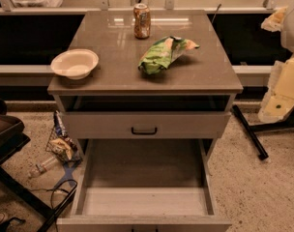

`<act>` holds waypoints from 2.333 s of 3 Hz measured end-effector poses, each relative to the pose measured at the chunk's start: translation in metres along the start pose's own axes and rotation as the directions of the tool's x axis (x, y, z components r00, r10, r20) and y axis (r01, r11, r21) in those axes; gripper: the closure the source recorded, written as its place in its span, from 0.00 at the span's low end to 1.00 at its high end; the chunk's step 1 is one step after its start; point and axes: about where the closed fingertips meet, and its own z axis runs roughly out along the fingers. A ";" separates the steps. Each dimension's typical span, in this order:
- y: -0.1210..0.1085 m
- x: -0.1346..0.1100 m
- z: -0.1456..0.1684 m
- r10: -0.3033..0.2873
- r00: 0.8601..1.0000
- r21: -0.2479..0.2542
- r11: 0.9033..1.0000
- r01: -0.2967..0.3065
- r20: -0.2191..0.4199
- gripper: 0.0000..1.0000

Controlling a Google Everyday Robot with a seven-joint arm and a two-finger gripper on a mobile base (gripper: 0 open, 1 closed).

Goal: Close middle drawer

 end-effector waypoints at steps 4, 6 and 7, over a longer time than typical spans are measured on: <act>0.071 0.005 0.162 0.150 0.965 -0.137 0.983 -0.122 0.214 0.00; 0.137 0.003 0.285 0.254 0.905 -0.204 0.960 -0.193 0.341 0.00; 0.162 0.006 0.316 0.273 0.889 -0.209 0.956 -0.208 0.367 0.00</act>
Offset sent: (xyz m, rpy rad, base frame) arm 0.0089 0.0052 -0.0220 0.0460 0.0035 -0.0397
